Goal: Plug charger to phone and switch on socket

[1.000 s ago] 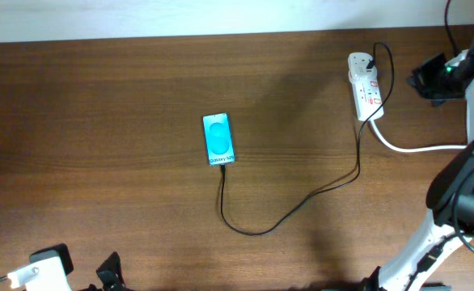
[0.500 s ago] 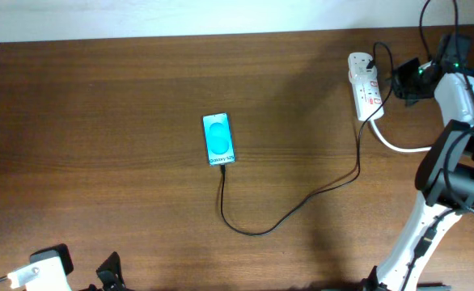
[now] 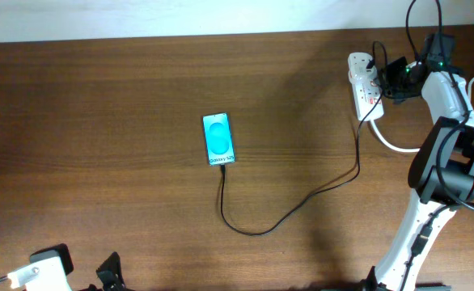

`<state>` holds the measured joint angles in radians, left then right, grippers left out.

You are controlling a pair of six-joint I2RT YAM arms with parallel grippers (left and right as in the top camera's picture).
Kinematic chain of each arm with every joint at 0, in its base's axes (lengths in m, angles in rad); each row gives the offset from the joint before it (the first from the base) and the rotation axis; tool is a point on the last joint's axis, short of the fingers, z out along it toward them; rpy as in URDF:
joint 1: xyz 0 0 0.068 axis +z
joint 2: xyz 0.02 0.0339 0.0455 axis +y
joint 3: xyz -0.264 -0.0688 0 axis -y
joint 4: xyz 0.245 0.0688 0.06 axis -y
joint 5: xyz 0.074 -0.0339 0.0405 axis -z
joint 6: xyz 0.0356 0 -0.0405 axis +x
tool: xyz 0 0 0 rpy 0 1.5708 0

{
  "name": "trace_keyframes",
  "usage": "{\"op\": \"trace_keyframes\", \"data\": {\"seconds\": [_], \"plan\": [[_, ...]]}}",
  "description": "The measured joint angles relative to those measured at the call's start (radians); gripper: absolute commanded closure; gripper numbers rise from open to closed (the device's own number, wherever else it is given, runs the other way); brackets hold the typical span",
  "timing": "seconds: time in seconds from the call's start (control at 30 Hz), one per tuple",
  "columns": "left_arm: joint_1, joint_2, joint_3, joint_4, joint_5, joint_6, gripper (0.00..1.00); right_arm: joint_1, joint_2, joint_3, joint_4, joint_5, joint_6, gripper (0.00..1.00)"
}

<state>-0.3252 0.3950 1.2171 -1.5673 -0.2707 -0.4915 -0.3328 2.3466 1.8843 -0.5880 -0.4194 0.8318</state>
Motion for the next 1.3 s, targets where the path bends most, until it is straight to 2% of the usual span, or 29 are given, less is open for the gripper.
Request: {"op": "trace_keyframes", "data": {"seconds": [0.43,0.7,1.3], "plan": [[0.000,0.000,0.000,0.000,0.000,0.000,0.01,0.001,0.044,0.011,0.032,0.030,-0.002,0.96],[0.000,0.000,0.000,0.000,0.000,0.000,0.01,0.023,0.044,0.030,-0.006,0.087,-0.058,0.96],[0.000,0.000,0.000,0.000,0.000,0.000,0.01,0.042,0.041,0.031,-0.027,0.135,-0.012,0.96]]}}
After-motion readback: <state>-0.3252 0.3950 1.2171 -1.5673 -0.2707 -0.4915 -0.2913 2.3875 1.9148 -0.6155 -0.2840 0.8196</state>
